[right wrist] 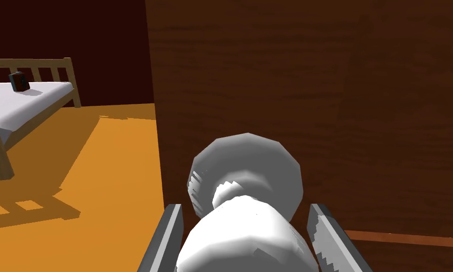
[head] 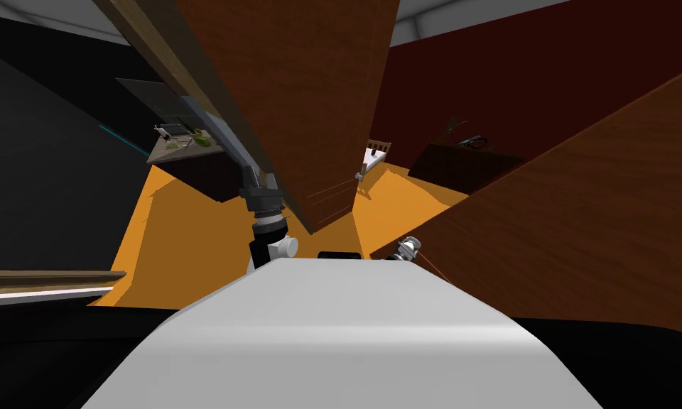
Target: Push the door open
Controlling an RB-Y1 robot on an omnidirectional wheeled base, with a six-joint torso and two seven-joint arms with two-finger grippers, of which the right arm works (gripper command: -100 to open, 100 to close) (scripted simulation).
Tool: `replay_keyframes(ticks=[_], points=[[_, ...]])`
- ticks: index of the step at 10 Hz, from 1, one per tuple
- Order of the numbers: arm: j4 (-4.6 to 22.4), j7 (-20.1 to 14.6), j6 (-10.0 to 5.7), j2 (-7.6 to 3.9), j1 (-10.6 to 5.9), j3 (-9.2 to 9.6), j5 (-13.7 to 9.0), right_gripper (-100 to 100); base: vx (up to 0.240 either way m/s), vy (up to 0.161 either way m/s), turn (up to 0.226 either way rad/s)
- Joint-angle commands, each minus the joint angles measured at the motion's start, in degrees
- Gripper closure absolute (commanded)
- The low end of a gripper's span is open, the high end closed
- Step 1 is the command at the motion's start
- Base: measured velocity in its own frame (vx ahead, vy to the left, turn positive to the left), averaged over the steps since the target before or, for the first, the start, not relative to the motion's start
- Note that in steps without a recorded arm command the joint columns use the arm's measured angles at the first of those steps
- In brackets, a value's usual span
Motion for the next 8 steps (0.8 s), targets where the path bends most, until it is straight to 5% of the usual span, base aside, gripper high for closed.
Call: replay_keyframes(ticks=[1,8], points=[[0.5,0.1,-0.83,-0.19,0.28,-1.84,-1.1,100,0.164,-0.059,-0.068],[-0.2,1.0,-0.54,1.27,0.44,-4.61,-3.6,100,0.193,-0.073,-0.063]])
